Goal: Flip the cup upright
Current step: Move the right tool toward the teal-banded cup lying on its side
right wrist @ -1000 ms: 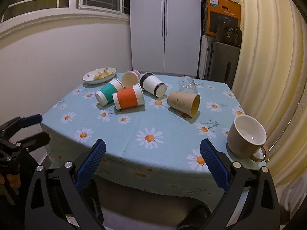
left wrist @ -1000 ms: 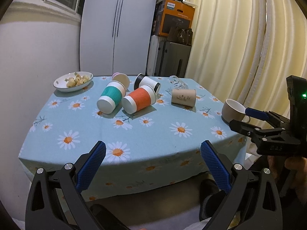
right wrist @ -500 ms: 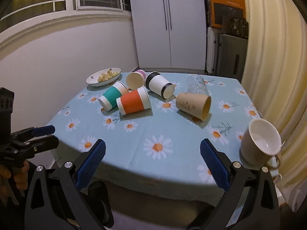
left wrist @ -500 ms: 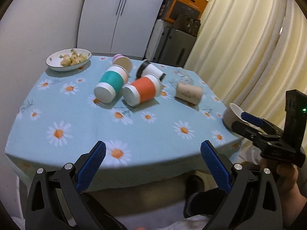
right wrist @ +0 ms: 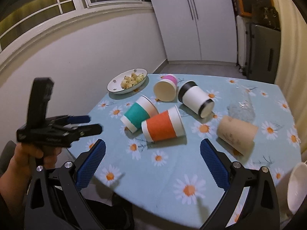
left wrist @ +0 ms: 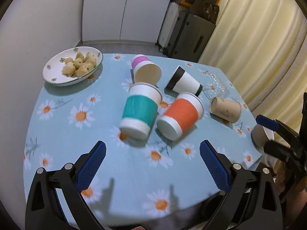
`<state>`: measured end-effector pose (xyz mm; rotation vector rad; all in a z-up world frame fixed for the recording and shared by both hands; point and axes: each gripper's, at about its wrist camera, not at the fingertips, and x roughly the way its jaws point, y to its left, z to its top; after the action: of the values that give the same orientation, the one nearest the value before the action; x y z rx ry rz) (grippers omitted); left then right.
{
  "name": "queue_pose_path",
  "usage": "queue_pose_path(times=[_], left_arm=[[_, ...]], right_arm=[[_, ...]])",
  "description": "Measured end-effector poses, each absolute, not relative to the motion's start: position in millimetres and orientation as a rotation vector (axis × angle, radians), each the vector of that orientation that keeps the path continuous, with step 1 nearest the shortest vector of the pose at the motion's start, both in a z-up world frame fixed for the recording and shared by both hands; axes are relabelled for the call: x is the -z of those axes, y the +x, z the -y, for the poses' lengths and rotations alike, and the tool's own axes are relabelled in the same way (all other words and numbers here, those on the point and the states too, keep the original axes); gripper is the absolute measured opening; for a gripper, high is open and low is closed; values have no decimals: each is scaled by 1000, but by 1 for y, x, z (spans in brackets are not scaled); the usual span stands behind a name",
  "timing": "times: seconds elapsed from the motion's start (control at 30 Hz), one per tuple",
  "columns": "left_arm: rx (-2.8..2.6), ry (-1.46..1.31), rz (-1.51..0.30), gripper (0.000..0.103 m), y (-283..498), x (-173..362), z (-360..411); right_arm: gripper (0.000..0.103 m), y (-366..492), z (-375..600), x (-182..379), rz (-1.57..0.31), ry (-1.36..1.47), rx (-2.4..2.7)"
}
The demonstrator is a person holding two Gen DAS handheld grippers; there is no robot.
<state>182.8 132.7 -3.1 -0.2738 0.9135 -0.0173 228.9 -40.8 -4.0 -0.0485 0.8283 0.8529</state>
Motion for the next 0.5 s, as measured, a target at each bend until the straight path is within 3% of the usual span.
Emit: queue_pose_path(times=[0.37,0.43,0.5], left_arm=[[59,-149,-1094,95,264,30,-139],[58,-127,-1121,88,275,35,-139],[62,-110,-1148,87,282,39,-140]], right_arm=[[98,271,26,34,-1019,45,-875],[98,274,26,39,-1039,55,-874],[98,277,30,41,-1046,74,-869]])
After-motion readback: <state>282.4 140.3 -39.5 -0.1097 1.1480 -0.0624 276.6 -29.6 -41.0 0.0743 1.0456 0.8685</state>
